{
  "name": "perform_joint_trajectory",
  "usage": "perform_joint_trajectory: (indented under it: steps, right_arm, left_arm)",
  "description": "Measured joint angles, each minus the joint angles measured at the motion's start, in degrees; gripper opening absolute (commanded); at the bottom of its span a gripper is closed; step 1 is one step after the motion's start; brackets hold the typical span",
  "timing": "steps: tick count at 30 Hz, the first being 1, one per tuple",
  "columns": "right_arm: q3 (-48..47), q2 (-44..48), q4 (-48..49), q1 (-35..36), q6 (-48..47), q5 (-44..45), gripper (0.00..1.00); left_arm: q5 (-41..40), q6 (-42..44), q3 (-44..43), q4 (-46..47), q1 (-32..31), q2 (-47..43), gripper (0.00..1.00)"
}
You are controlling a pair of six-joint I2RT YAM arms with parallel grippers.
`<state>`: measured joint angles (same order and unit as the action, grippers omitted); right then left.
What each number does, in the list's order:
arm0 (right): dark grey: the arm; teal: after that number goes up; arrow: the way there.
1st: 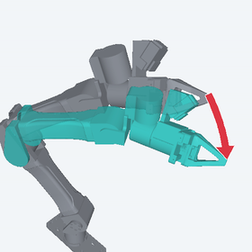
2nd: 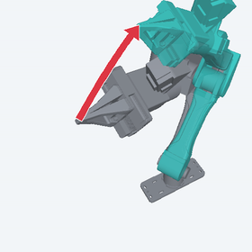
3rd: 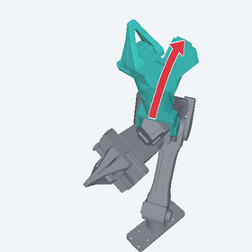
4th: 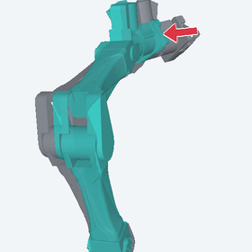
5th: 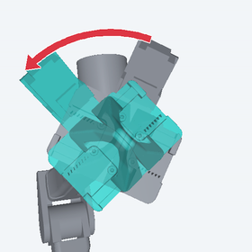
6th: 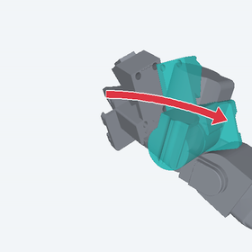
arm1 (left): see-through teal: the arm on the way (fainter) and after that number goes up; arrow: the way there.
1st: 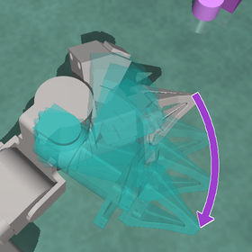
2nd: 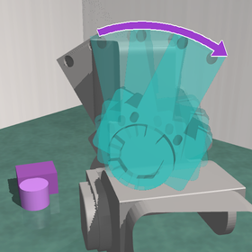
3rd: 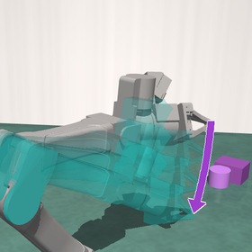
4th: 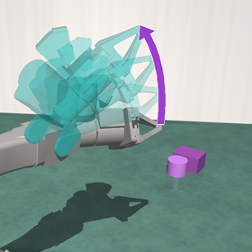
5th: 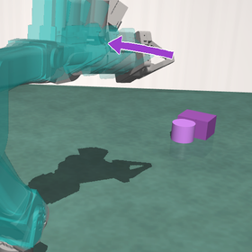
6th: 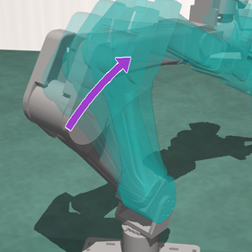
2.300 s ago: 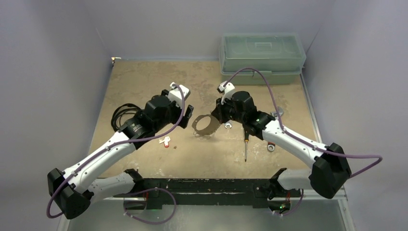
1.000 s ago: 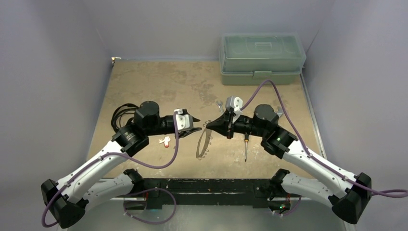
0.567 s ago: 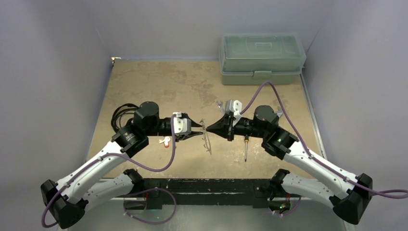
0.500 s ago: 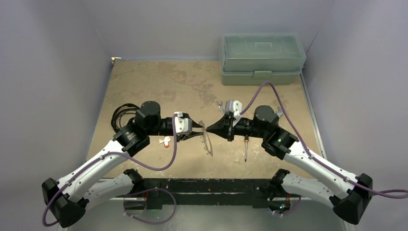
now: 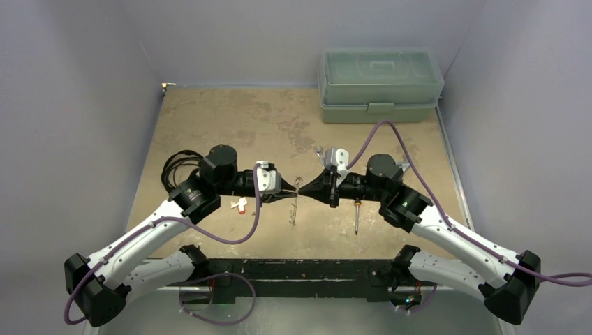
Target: Put the keys on the keyring
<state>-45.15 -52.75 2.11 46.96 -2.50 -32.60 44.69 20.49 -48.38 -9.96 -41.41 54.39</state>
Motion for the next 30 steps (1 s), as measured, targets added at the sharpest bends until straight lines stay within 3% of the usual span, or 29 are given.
perform_joint_trajectory:
  steps: [8,13,14,16,19,22,30]
  right_arm:
    - [0.00,0.00,-0.20,0.28,-0.17,-0.02,0.00]
    - [0.00,0.00,-0.98,0.31,-0.55,-0.02,0.00]
    - [0.02,0.00,-0.94,0.31,-0.55,0.04,0.08]
    - [0.20,0.00,-0.72,0.28,-0.52,0.24,0.39]
    - [0.37,0.00,0.31,0.42,0.17,1.44,0.56]
    - [0.39,0.44,2.08,0.66,0.81,2.71,0.62]
    - [4.57,6.80,9.09,0.68,1.49,6.14,0.62]
  left_arm:
    - [0.17,-0.39,0.31,0.50,0.02,0.28,0.00]
    - [0.26,-1.31,0.35,0.76,0.02,1.09,0.00]
    - [0.17,-1.44,0.46,1.03,0.02,1.09,0.00]
    - [-0.24,-1.86,1.09,2.32,0.02,1.03,0.00]
    - [-1.62,-1.95,3.13,4.26,0.00,0.55,0.00]
    - [-3.02,-2.16,5.70,6.16,0.02,-0.31,0.00]
    - [-4.63,-4.50,8.98,12.46,0.02,-4.81,0.00]
